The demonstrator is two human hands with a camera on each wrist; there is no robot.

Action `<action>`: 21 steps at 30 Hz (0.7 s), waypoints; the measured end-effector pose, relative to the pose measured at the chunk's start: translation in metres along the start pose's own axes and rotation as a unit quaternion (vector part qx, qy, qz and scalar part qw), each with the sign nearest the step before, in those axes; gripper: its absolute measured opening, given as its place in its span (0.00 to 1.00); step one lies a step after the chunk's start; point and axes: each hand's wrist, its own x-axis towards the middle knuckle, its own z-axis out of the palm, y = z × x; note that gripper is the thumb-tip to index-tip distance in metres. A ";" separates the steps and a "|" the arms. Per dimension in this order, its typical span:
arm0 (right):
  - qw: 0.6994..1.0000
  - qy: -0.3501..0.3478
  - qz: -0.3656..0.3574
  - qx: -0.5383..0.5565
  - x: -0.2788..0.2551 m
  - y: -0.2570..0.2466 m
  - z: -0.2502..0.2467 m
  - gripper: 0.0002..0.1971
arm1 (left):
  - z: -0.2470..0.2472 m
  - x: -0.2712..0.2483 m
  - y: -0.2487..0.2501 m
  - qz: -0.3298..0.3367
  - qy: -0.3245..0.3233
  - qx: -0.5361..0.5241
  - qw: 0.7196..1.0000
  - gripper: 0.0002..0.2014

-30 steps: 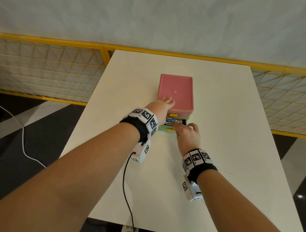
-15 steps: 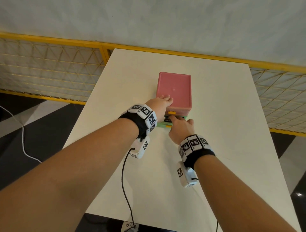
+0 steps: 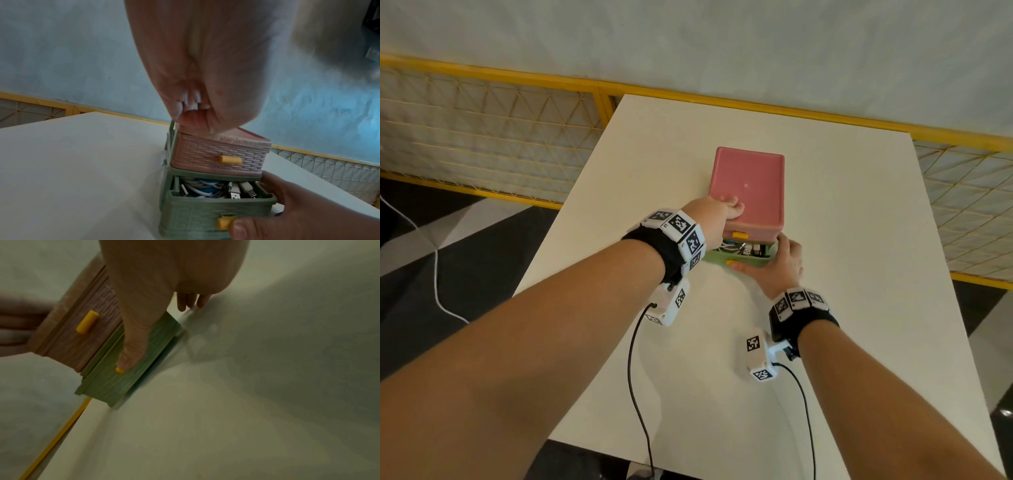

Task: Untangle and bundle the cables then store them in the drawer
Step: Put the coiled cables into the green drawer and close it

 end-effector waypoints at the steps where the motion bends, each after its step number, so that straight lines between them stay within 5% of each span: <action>1: 1.000 0.011 0.001 -0.003 0.001 0.001 0.001 0.54 | 0.000 0.000 0.001 -0.001 0.002 0.002 1.000 0.40; 9: 0.999 0.032 -0.010 -0.016 0.007 -0.001 0.001 0.46 | 0.001 -0.001 0.003 0.001 0.009 0.003 1.000 0.39; 15: 0.992 0.066 -0.005 0.111 -0.006 -0.002 0.013 0.49 | -0.001 -0.002 0.002 -0.005 0.003 -0.011 1.000 0.40; 21: 0.997 0.055 -0.037 0.024 -0.002 -0.002 0.008 0.49 | 0.001 -0.002 0.002 -0.008 0.002 -0.014 1.000 0.40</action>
